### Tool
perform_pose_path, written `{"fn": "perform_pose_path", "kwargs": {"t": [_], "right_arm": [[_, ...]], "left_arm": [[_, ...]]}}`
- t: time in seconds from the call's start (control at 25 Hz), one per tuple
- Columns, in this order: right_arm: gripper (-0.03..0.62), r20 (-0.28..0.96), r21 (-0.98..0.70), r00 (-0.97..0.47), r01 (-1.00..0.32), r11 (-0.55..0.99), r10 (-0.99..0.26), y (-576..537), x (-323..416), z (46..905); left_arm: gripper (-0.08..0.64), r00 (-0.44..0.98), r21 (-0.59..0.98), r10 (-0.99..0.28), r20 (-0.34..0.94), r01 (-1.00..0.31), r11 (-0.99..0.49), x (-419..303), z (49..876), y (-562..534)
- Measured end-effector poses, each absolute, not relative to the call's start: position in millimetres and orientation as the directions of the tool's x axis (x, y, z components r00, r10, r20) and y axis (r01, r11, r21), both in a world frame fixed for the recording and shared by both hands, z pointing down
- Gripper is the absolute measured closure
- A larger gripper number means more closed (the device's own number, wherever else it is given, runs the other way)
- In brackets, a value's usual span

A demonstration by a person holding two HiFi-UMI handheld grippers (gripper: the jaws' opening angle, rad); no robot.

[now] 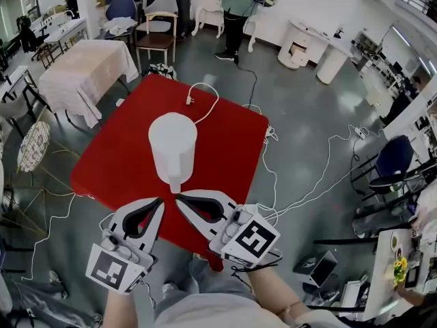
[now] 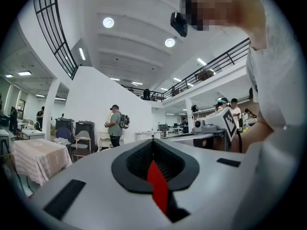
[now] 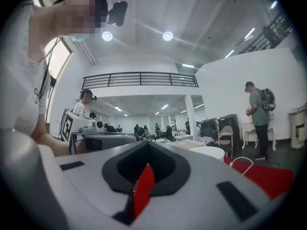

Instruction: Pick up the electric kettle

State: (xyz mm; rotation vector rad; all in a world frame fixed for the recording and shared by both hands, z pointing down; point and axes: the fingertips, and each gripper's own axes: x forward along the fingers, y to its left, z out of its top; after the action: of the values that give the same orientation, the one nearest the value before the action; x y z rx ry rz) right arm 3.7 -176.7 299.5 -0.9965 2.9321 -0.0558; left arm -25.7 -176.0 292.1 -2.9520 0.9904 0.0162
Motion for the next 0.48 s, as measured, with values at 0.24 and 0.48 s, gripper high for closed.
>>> {"fn": "perform_pose_path", "kwargs": {"t": [0.24,0.48], "right_arm": [[0.584,-0.021,-0.062,-0.821,-0.568,0.821,-0.570,-198.2,10.8,304.6],[0.584,-0.007,-0.074,-0.842,-0.537,0.840,-0.539,-212.1,17.9,318.1]], "left_arm": [[0.549,0.768,-0.017,-0.640,-0.007,-0.640,-0.768,-18.1,294.9,-195.3],[0.551,0.743,-0.016,-0.669,0.003,-0.669,-0.743,-10.0,301.8,-208.1]]}}
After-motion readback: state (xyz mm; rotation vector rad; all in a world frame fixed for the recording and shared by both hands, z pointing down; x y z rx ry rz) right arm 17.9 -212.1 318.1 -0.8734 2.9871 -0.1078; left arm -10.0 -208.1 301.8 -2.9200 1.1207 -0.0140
